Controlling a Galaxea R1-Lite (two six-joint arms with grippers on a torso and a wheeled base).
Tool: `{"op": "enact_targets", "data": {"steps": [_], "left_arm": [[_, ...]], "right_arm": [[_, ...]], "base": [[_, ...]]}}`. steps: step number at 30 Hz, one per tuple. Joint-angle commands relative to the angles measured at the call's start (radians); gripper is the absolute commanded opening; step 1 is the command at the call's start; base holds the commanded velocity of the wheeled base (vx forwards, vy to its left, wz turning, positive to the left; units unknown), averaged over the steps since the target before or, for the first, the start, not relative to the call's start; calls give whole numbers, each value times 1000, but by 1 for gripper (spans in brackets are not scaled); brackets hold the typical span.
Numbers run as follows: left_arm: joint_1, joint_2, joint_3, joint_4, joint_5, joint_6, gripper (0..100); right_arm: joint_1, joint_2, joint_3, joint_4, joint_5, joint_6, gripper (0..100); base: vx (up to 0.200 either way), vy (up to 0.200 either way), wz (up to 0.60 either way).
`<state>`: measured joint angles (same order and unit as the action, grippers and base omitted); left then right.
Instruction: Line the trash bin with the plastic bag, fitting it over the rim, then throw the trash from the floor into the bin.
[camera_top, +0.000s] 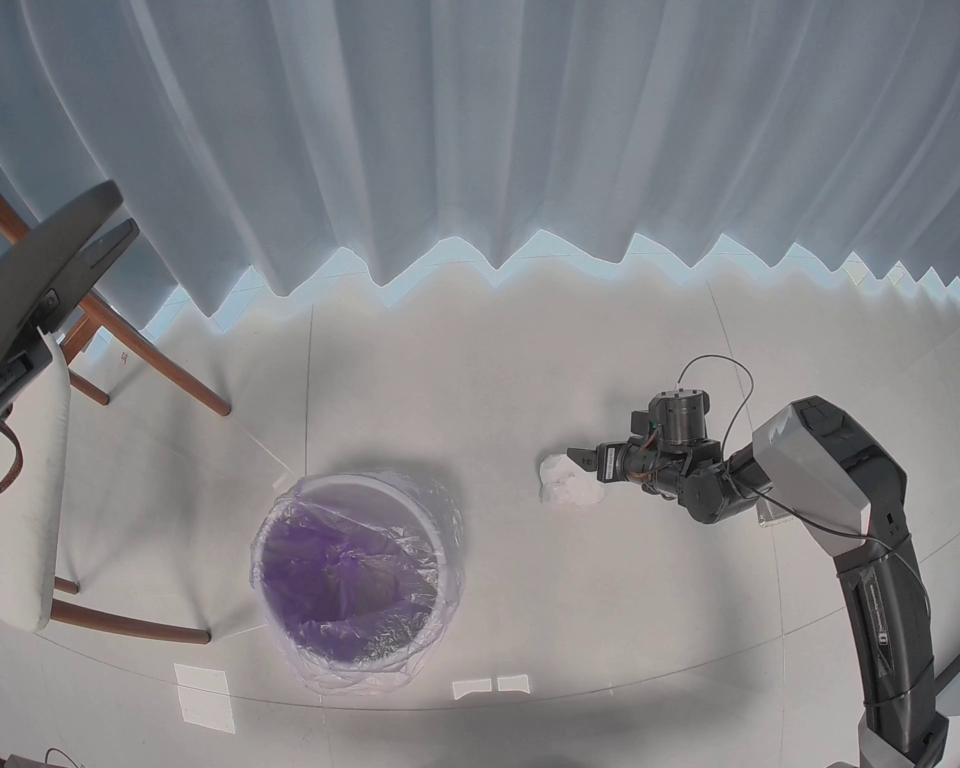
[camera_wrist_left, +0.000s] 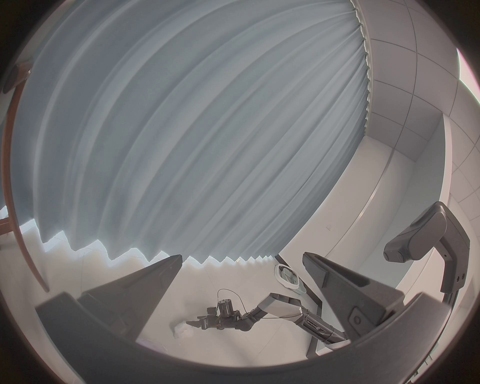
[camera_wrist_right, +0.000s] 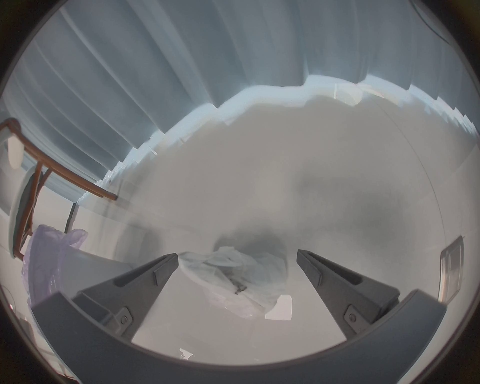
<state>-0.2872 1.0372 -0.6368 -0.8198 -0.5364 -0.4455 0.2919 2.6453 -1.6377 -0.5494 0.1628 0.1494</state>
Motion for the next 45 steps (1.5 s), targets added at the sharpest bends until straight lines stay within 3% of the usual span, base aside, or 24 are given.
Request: {"op": "enact_targets", "data": {"steps": [1,6,17,18,31,40,45], "left_arm": [[-15,3,6,-1,1,1,100],[-15,3,6,1,1,1,100],[-15,4,6,1,1,1,100],[-15,4,6,-1,1,1,100],[-18,3,5,-1,1,2,100],[-18,3,3,-1,1,2,100],[-18,4,5,-1,1,2,100]], "right_arm": [[16,2,62,-67,4,-14,100],[49,33,61,-70,35,-14,100],[49,143,-65,-61,32,-13,100],[47,143,-70,-60,32,-13,0],[36,71,-4,-66,9,-4,0],[42,-266,420,-205,8,26,0],[59,-513,659,-262,12,108,0]], "base": [[0,0,0],[0,0,0],[0,0,0],[0,0,0],[0,0,0],[0,0,0],[0,0,0]]}}
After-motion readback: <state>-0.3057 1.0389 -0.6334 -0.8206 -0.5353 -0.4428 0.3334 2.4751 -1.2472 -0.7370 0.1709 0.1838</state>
